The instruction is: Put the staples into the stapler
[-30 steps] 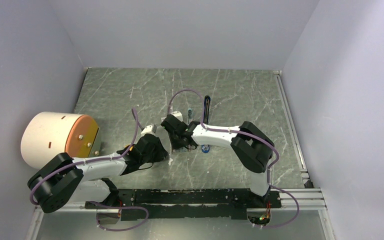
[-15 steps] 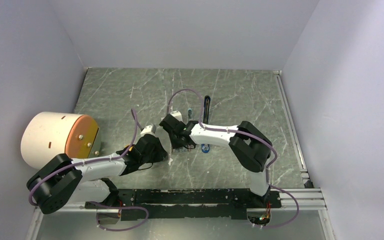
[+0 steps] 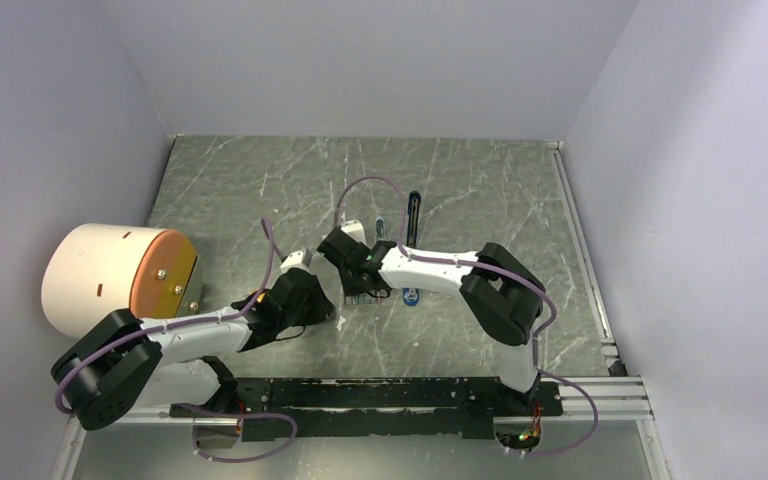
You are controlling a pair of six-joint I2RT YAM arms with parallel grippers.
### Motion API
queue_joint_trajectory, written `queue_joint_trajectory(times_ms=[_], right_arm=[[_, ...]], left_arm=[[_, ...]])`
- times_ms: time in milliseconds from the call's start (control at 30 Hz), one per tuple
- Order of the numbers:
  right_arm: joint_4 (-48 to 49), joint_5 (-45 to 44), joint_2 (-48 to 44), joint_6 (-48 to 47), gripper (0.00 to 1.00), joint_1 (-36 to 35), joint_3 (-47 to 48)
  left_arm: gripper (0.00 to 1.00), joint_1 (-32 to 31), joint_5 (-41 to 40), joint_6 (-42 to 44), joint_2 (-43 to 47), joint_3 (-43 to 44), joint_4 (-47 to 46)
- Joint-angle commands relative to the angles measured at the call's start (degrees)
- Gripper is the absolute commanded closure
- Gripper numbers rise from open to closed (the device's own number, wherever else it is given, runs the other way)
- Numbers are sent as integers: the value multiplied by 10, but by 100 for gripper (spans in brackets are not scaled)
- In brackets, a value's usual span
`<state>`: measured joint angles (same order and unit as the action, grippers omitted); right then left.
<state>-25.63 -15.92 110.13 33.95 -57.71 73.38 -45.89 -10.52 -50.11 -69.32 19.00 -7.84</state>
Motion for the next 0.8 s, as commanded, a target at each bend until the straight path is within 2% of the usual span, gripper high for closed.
queue_joint_trajectory(times_ms=[0,267,400,567,767], right_arm=[[-2,-20,-43,9,77,-1,6],[-1,-44,-82,9,77,9,-15],[11,-99,-120,13,77,23,-51],[19,-143,-172,15,77,58,-98],[55,-156,-215,-6,77,104,-156]], left_arm=[[73,3,-16,9,12,-3,1],[73,3,-18,8,25,-4,9],[73,3,-19,8,37,-5,15],[73,3,-22,7,50,-4,26],[73,3,-26,8,59,-1,35]])
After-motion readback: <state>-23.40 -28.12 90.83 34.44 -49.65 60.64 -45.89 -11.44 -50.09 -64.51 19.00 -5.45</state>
